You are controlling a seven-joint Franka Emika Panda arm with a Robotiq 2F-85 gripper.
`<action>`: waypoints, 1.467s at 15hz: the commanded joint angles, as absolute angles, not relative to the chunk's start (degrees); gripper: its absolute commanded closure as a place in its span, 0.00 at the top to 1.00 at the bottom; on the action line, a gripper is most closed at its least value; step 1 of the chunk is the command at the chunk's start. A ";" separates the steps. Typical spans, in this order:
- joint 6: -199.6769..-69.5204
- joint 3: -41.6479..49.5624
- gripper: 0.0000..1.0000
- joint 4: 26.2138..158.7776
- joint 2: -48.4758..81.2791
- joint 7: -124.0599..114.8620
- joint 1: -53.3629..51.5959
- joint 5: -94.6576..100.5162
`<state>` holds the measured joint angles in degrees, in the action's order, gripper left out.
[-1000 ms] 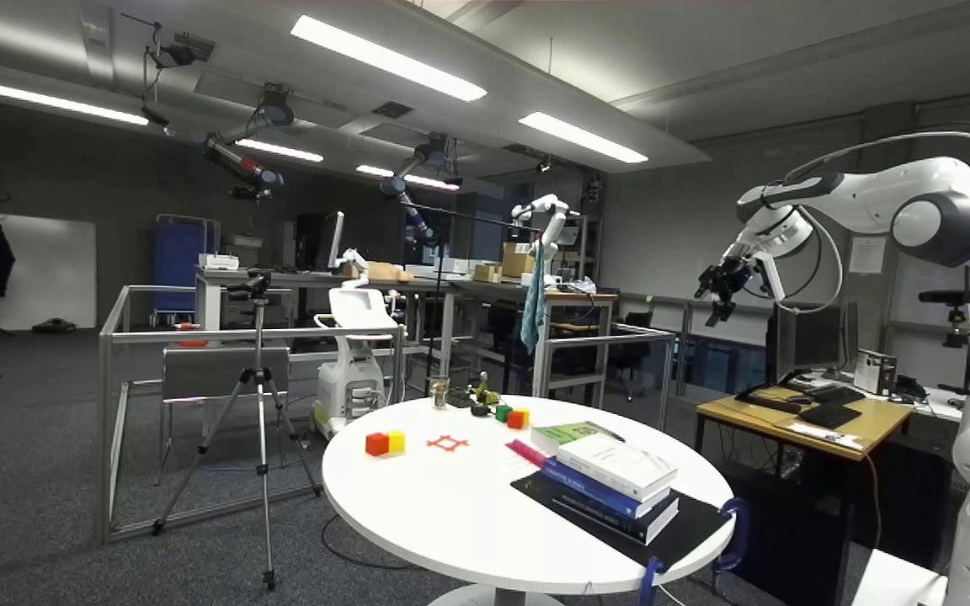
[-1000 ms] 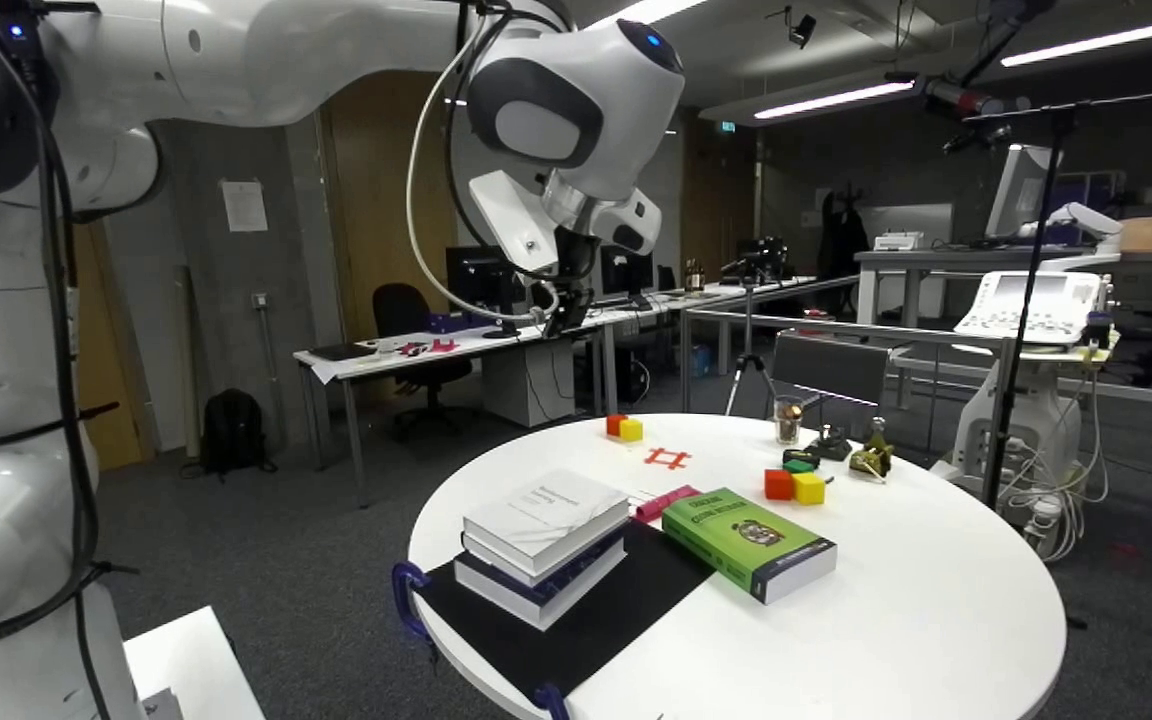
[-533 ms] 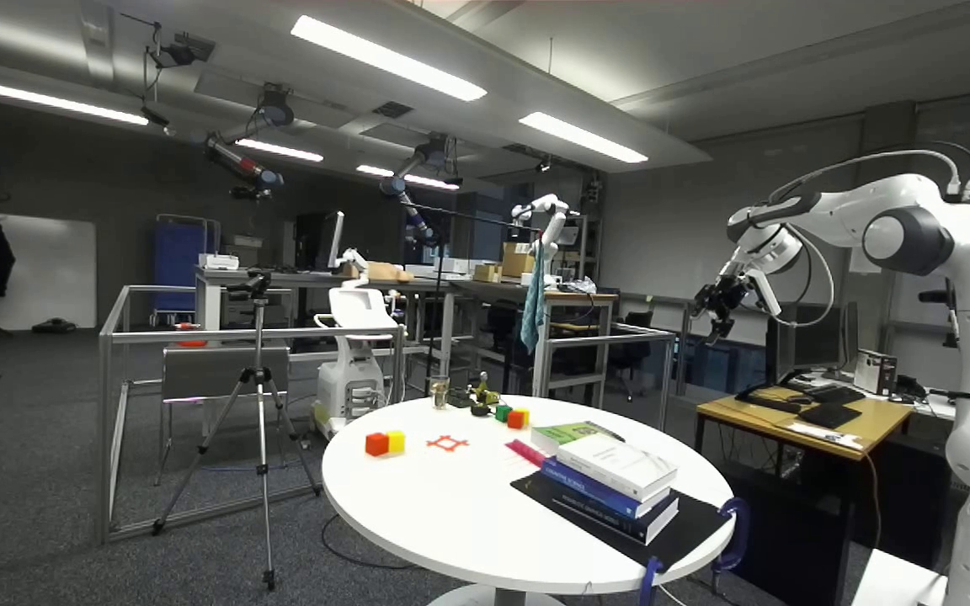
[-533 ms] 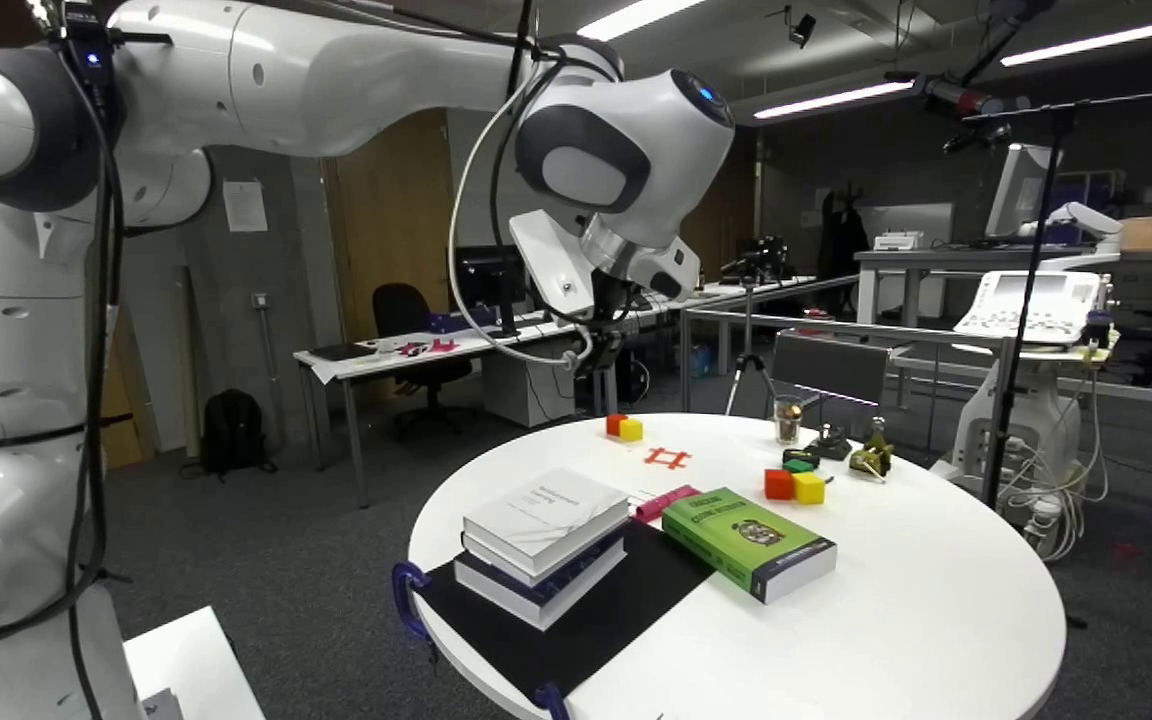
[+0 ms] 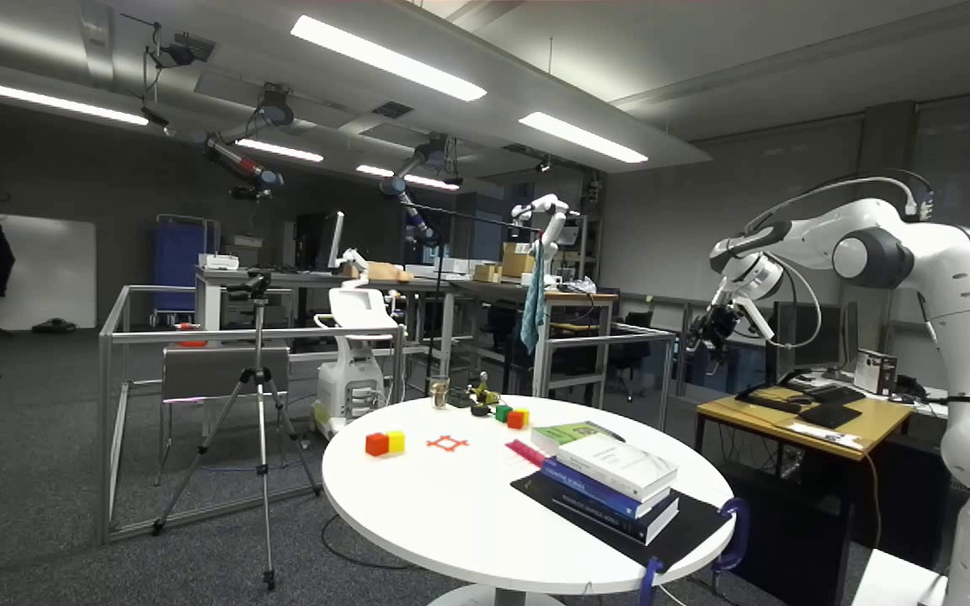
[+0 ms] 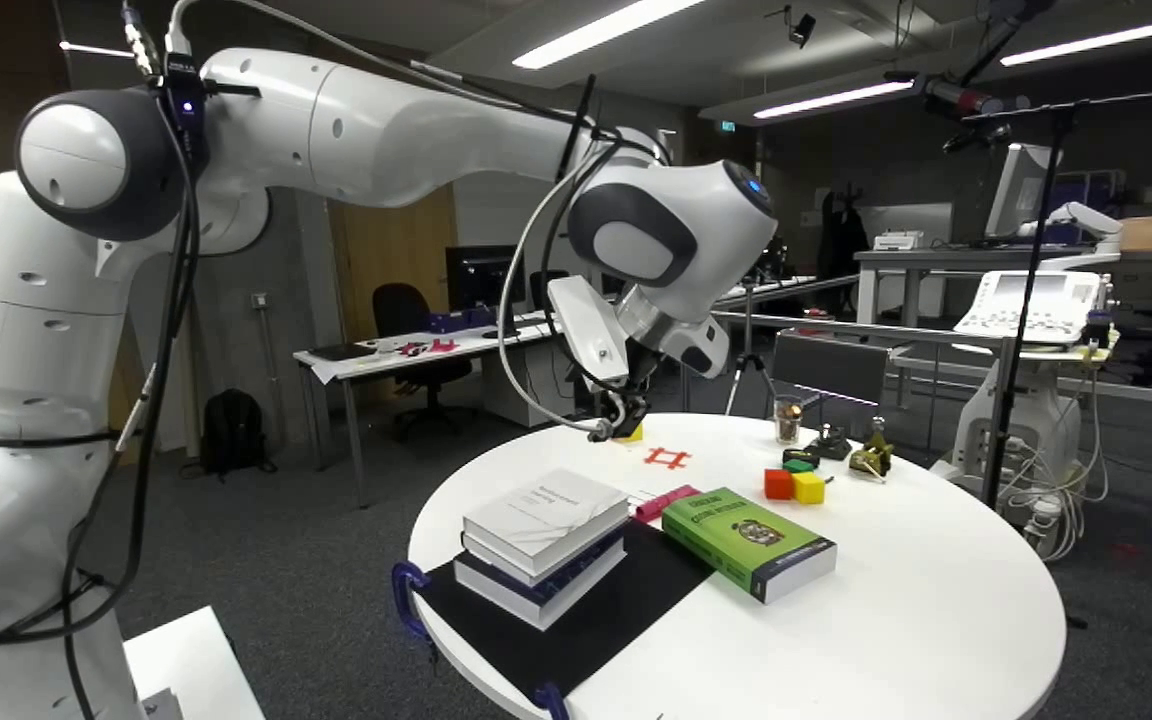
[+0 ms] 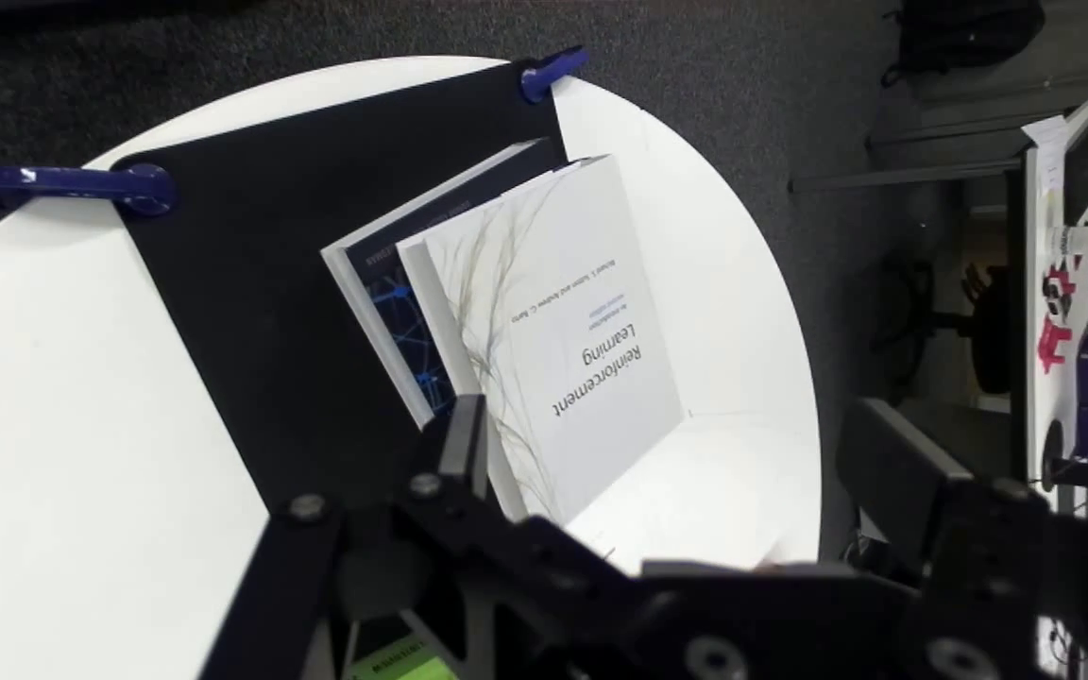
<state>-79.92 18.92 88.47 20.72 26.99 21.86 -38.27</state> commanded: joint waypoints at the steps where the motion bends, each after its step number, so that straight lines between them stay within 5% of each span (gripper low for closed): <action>1: -79.02 16.51 1.00 84.14 25.50 27.41 25.15 -36.38; 22: -79.22 13.85 1.00 81.87 29.79 26.53 29.08 -36.28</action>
<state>-79.12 15.66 82.23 29.77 26.98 27.63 -36.97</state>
